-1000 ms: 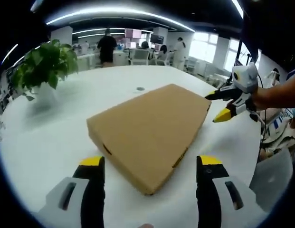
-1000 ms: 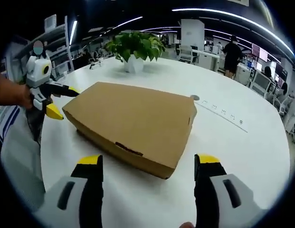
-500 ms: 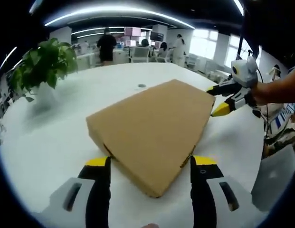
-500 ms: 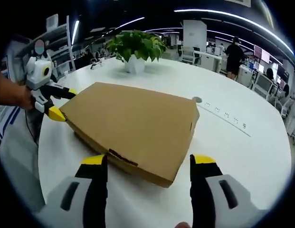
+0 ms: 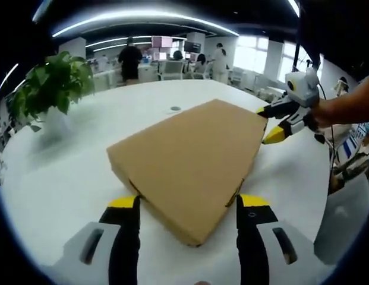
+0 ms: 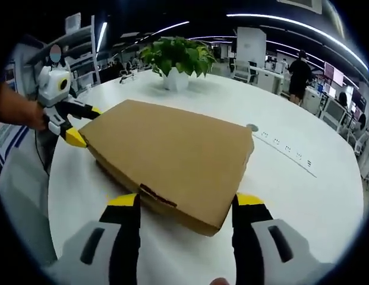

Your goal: Operate the shoe box by opening the lid, removing the specified soft item, and placing it in the target area until the item is outside and the box remains undamaged.

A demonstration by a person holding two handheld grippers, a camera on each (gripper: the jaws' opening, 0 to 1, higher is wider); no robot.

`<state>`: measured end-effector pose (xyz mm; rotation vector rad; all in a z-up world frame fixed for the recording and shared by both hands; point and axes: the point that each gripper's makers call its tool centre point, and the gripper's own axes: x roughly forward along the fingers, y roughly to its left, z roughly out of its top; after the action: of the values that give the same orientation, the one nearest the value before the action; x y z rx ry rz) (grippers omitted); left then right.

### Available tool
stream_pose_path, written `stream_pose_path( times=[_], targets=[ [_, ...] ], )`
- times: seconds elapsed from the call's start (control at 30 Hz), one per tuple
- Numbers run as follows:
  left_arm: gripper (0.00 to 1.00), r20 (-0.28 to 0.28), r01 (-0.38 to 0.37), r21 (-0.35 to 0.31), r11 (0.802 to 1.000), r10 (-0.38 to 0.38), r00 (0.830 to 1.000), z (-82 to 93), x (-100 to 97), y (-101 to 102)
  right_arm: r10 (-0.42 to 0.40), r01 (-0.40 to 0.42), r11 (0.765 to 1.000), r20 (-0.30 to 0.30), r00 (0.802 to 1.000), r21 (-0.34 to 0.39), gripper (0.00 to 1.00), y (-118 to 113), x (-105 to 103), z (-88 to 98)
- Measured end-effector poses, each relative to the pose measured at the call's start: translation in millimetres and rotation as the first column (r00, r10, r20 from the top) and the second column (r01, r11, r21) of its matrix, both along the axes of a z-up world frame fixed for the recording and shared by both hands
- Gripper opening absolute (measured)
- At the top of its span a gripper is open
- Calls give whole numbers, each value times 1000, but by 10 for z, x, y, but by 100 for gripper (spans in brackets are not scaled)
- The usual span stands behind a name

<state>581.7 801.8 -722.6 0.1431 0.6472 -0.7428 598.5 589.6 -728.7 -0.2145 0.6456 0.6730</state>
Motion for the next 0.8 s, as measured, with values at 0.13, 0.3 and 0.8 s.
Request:
stream_pose_path(
  times=[0.13, 0.3, 0.8],
  targets=[
    [64, 1, 0, -4, 1000, 0, 1000, 14, -17, 14, 0, 0, 1000, 3, 1000, -1, 54, -5, -34, 10],
    [61, 1, -6, -7, 1000, 6, 1000, 39, -50, 29, -8, 8, 1000, 4, 1000, 1, 52, -4, -93, 18],
    [58, -5, 25, -51, 998, -26, 1000, 99, -130, 91, -33, 33, 999, 5, 999, 10, 49, 36, -322, 82]
  ],
)
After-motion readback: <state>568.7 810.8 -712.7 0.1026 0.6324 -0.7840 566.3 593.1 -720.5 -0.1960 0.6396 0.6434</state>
